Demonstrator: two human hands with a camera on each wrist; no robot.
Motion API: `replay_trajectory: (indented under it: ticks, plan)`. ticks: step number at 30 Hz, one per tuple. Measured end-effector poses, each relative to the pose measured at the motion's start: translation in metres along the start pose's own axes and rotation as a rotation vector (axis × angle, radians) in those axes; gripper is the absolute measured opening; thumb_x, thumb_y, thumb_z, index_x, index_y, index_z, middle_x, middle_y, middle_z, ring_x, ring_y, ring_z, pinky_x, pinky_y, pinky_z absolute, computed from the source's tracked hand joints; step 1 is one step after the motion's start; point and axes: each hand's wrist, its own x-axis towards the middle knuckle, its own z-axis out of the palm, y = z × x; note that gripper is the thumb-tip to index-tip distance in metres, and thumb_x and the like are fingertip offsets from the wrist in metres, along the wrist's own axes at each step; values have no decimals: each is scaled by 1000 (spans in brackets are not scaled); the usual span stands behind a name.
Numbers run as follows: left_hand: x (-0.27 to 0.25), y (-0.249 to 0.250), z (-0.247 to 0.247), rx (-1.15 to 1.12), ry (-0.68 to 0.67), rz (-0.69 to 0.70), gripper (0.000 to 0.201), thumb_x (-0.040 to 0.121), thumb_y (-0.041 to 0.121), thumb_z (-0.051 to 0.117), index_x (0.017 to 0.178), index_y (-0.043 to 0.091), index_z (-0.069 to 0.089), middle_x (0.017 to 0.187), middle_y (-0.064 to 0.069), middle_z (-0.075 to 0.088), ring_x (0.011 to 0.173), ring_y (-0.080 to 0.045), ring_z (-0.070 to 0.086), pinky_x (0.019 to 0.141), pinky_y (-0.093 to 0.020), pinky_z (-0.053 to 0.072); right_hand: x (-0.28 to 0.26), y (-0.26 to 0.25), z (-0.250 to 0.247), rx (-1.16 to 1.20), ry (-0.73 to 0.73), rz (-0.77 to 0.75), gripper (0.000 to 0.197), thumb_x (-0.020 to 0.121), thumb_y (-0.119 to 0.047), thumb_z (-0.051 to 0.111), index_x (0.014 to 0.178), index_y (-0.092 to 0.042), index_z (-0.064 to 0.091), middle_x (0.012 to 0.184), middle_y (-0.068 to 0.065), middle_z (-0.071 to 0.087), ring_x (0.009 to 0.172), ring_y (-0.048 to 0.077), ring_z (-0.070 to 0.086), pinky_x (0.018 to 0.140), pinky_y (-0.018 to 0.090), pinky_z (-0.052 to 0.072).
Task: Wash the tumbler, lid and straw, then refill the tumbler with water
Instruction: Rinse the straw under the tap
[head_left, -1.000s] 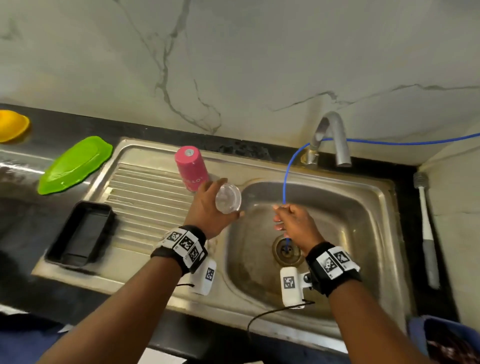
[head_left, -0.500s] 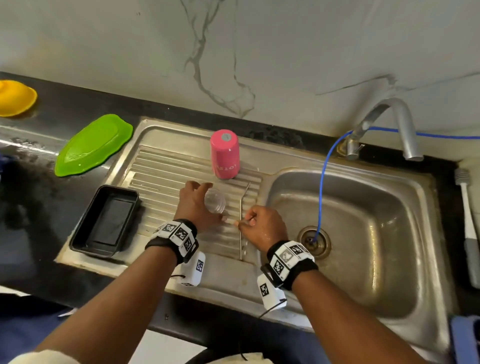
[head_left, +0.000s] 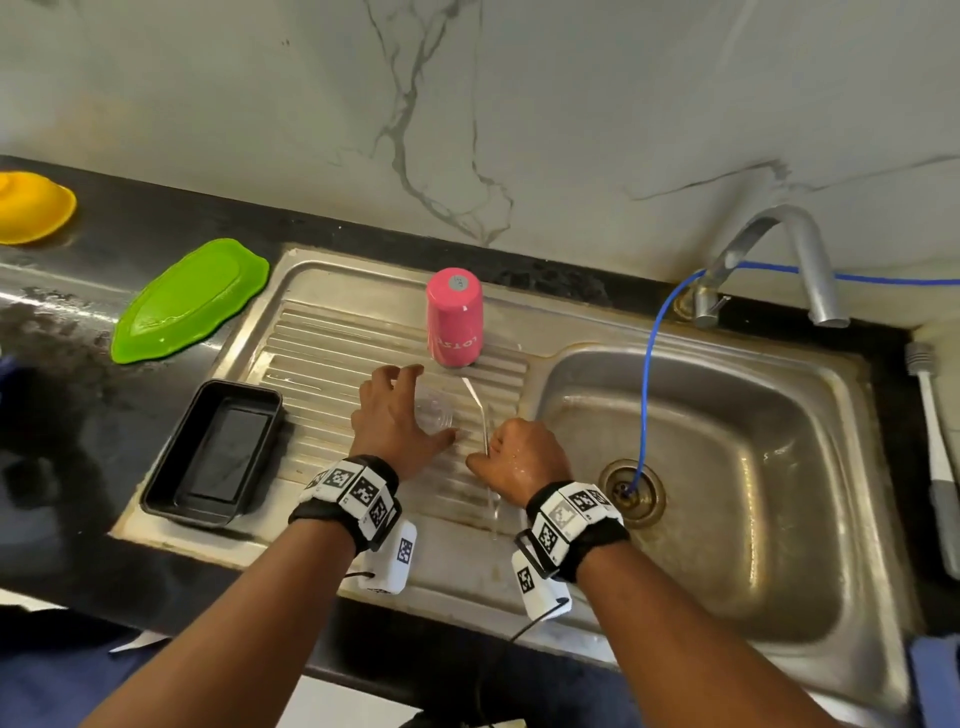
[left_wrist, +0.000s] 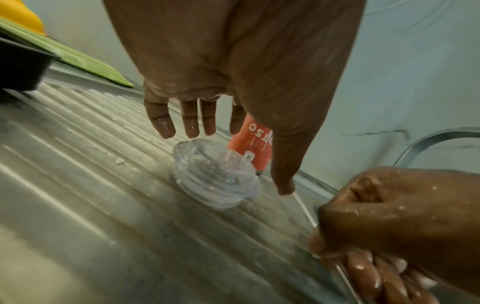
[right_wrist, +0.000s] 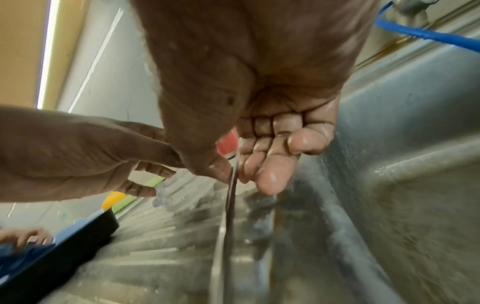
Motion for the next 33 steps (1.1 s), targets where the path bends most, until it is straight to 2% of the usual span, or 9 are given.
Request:
replay_trajectory:
  ticks: [4, 7, 12, 16, 20, 25, 29, 31, 33]
  plan:
    - [0, 24, 1, -74, 112, 54, 95, 83, 61, 77, 155, 12, 38, 147, -14, 45, 135, -34, 42, 106, -55, 44, -16, 18, -28, 103, 96, -26, 31, 78, -39, 75, 64, -13, 63, 61, 1, 65, 63, 21, 65, 62, 34, 54]
    - [2, 50, 13, -242, 128, 205, 79, 89, 62, 66, 146, 10, 45, 133, -10, 53, 120, -30, 52, 100, -47, 49, -28, 44, -57, 82, 170, -61, 28, 79, -38, 76, 63, -20, 61, 62, -4, 63, 66, 18, 63, 64, 32, 52]
    - [4, 126, 33, -599, -204, 220, 67, 103, 53, 56, 159, 25, 31, 124, 6, 63, 108, -14, 66, 89, -31, 53, -49, 105, -107, 73, 190, -93, 25, 73, -48, 59, 71, -23, 62, 63, -8, 63, 64, 11, 61, 64, 32, 51]
    - [6, 182, 55, -751, -301, 276, 25, 108, 24, 56, 132, 22, 61, 99, -1, 71, 78, -16, 66, 64, -17, 50, -64, 146, -137, 89, 182, -90, 21, 65, -53, 54, 64, -32, 57, 60, -13, 59, 61, 8, 57, 64, 30, 49]
    - [8, 222, 74, -627, -291, 408, 25, 104, 6, 59, 99, 25, 74, 84, 4, 73, 61, 0, 61, 66, -17, 52, -67, 181, -157, 69, 208, -64, 19, 65, -48, 59, 66, -29, 56, 61, -10, 60, 62, 12, 60, 63, 35, 53]
    - [17, 256, 93, -812, -324, 272, 32, 93, -11, 65, 93, 19, 74, 81, -4, 74, 74, -24, 68, 75, -41, 59, -50, 205, -166, 188, 272, -147, 12, 94, -36, 70, 98, -28, 63, 80, -8, 67, 73, 12, 64, 71, 37, 55]
    - [31, 283, 98, -763, -393, 266, 7, 94, 18, 77, 90, 24, 76, 85, -6, 78, 80, -24, 75, 88, -55, 62, -33, 213, -175, 272, 355, -128, 41, 102, -55, 45, 92, -20, 66, 75, -4, 71, 69, 16, 68, 71, 48, 57]
    - [45, 295, 98, -687, -386, 229, 24, 91, 49, 73, 97, 26, 72, 88, -1, 79, 86, -21, 77, 91, -53, 61, -29, 224, -181, 322, 364, -82, 51, 100, -63, 42, 90, -20, 67, 73, -2, 71, 68, 16, 70, 72, 48, 59]
    - [61, 304, 98, -614, -311, 214, 39, 83, 66, 63, 104, 33, 68, 92, 4, 76, 91, -24, 74, 91, -52, 61, -23, 237, -187, 290, 374, -63, 42, 105, -55, 49, 84, -22, 64, 68, -3, 66, 65, 15, 65, 70, 46, 56]
